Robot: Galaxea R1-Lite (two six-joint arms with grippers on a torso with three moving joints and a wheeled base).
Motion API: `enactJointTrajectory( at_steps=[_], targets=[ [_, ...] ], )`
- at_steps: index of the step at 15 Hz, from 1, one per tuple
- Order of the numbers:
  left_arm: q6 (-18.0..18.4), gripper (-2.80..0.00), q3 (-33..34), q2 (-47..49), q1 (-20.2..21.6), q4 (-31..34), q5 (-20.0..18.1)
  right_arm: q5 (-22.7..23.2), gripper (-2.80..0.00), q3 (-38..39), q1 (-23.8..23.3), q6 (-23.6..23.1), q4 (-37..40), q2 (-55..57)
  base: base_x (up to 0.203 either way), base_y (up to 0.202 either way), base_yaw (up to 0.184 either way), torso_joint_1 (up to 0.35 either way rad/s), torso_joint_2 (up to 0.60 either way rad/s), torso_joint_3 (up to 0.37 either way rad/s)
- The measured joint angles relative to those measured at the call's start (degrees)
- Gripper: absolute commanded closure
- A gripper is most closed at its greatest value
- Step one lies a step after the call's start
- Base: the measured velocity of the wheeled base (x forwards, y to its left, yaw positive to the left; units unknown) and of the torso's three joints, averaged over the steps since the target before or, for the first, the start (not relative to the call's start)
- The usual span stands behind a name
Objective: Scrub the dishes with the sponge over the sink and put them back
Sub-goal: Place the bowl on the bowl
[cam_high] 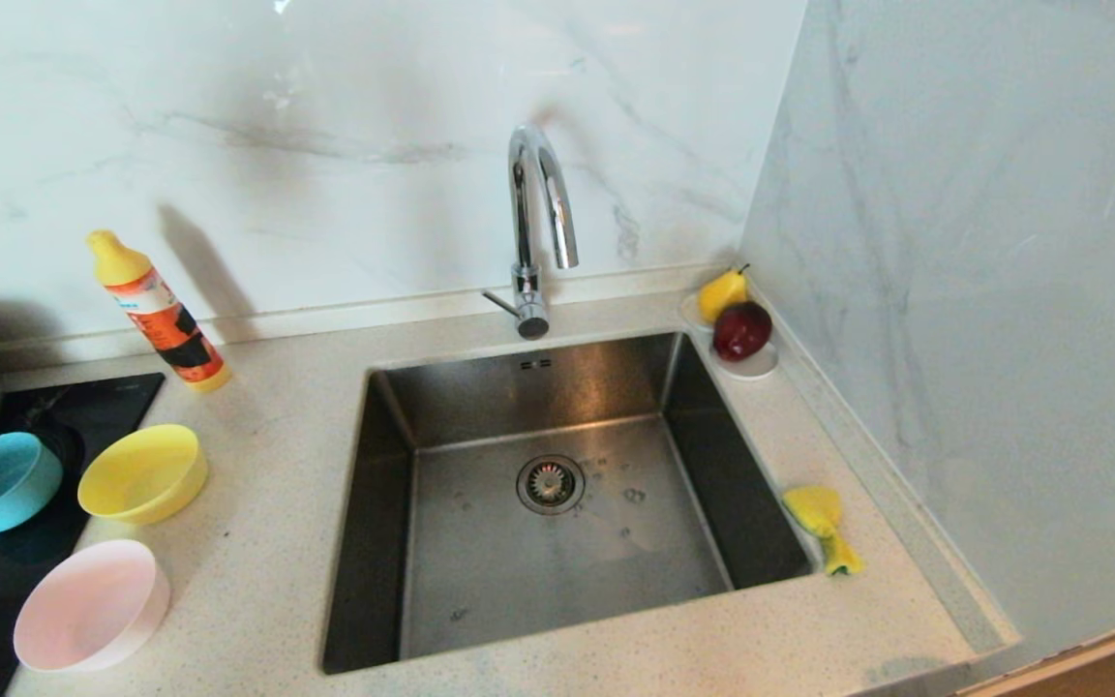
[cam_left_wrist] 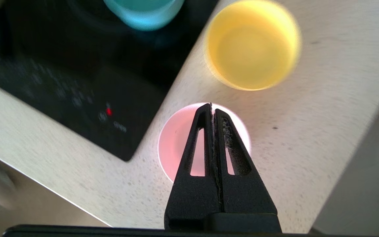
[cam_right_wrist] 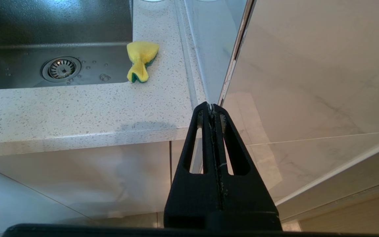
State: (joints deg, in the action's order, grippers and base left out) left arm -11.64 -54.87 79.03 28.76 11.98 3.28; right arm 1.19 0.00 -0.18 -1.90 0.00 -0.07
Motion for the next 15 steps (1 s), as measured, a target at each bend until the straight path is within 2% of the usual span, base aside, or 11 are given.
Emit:
enactJointTrajectory(
  at_steps=[4, 6, 8, 11, 12, 15],
  targets=[
    [-2.0, 0.0, 0.3, 5.8, 3.2, -0.2, -4.0, 0.0, 0.0, 0.0, 0.0, 0.0, 0.0, 0.0, 0.0, 0.0, 0.0, 0.0, 0.0, 0.0],
    [-6.0, 0.0, -0.8, 9.6, 4.2, -0.3, -4.3, 0.0, 0.0, 0.0, 0.0, 0.0, 0.0, 0.0, 0.0, 0.0, 0.0, 0.0, 0.0, 0.0],
    [-8.2, 0.0, -1.5, 13.0, 5.0, -0.4, -4.8, 0.0, 0.0, 0.0, 0.0, 0.0, 0.0, 0.0, 0.0, 0.0, 0.0, 0.0, 0.0, 0.0],
    [-8.6, 0.0, -2.2, 16.4, 6.2, -0.5, -9.9, 0.0, 0.0, 0.0, 0.0, 0.0, 0.0, 0.0, 0.0, 0.0, 0.0, 0.0, 0.0, 0.0],
    [-8.7, -2.8, -2.5, 17.5, 6.7, -0.9, -10.5, 0.0, 0.0, 0.0, 0.0, 0.0, 0.0, 0.0, 0.0, 0.0, 0.0, 0.0, 0.0, 0.0],
    [-9.2, -2.8, -3.5, 20.6, 7.8, -2.5, -10.9, 0.0, 0.0, 0.0, 0.0, 0.0, 0.0, 0.0, 0.0, 0.0, 0.0, 0.0, 0.0, 0.0]
  ],
)
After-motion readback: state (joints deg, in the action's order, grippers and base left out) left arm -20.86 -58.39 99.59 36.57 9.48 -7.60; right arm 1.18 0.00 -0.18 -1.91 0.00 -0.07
